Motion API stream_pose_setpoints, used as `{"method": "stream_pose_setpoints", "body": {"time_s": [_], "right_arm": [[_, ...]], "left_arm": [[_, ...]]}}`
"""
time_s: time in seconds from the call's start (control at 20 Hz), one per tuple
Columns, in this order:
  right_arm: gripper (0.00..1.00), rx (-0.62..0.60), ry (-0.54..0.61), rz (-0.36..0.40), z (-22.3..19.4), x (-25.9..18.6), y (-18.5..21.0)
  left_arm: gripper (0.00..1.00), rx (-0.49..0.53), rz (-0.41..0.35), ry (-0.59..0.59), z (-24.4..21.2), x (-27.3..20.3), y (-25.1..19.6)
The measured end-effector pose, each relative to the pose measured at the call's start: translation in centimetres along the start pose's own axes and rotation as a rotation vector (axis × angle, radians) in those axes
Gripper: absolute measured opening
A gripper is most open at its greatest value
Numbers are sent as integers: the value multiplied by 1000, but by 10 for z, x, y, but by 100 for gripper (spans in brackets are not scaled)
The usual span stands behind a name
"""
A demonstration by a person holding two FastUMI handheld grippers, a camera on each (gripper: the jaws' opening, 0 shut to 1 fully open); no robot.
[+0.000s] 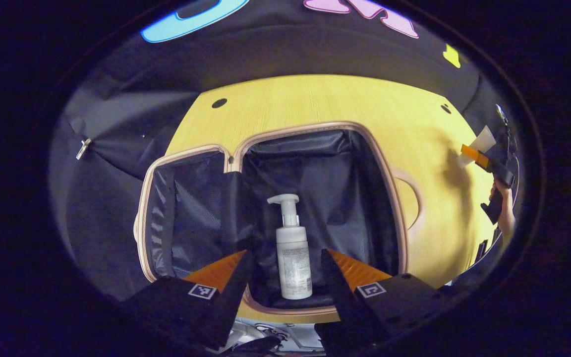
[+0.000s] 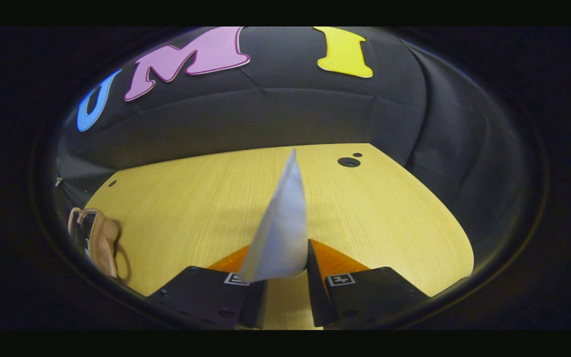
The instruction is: First open the suitcase, pack the skin care products into it, and then close the suitcase.
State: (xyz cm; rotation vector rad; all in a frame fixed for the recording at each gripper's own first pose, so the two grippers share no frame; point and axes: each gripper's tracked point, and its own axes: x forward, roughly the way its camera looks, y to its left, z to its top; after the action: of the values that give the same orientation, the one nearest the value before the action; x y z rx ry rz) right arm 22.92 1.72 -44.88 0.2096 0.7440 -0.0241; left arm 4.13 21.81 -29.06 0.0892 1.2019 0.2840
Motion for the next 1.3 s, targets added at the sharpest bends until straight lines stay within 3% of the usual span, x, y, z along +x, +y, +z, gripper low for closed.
{"method": "stream_pose_setpoints", "body": {"time_s": [0.15, 0.25, 0.45, 0.55, 0.6, 0.85, 0.9, 1.1, 1.3], "right_arm": [[43, 3, -3, 53, 9, -21, 18], [42, 34, 18, 132, 13, -44, 48], [42, 75, 126, 365, 4, -99, 149], [33, 79, 179, 470, -2, -124, 202], [36, 73, 213, 519, -7, -136, 226], [36, -46, 381, 702, -52, -192, 340], [43, -81, 423, 707, -70, -197, 351], [44, -172, 616, 640, -139, -188, 382], [43, -169, 736, 538, -177, -172, 391]], "left_arm": [[87, -31, -24, -78, 10, -13, 6], [87, -41, -41, -118, 10, -23, 12], [88, -102, -64, -158, 1, -42, 27], [87, -147, -83, -188, -3, -52, 39], [87, -157, -83, -202, -7, -58, 48], [87, -221, -54, -243, -33, -71, 109], [86, -256, -54, -244, -41, -72, 120], [87, -429, -86, -242, -70, -68, 166], [87, -489, -49, -241, -93, -63, 215]]}}
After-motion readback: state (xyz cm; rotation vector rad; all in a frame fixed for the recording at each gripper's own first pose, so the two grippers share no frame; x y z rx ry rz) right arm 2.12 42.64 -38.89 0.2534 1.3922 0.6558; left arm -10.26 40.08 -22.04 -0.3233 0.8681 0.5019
